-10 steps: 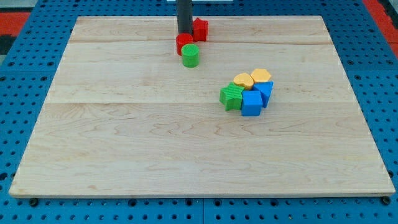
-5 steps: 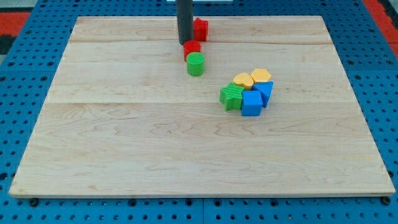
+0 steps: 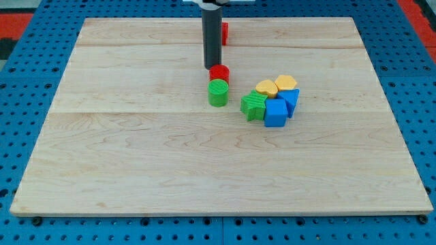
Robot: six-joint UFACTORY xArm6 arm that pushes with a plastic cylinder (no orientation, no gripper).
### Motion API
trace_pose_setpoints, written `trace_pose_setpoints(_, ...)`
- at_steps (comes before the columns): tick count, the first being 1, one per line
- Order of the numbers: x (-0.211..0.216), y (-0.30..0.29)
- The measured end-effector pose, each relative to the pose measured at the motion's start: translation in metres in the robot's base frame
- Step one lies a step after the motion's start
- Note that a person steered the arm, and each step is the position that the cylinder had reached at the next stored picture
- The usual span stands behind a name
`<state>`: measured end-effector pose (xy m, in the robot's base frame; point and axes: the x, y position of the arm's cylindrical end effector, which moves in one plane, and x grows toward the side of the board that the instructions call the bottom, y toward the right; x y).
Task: Place the red circle and green circle at the center of the board
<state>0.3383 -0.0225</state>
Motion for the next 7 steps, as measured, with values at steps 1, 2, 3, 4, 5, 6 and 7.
trace_pose_setpoints(1, 0.012, -0.038)
trace_pose_setpoints(2, 0.012, -0.017)
trace_pose_setpoints(3, 0.013, 0.016)
trace_pose_setpoints(4, 0.017, 0.021)
trace_pose_setpoints(5, 0.018, 0.016)
trace_pose_setpoints(6, 0.018, 0.014)
trace_pose_setpoints(7, 0.018, 0.011)
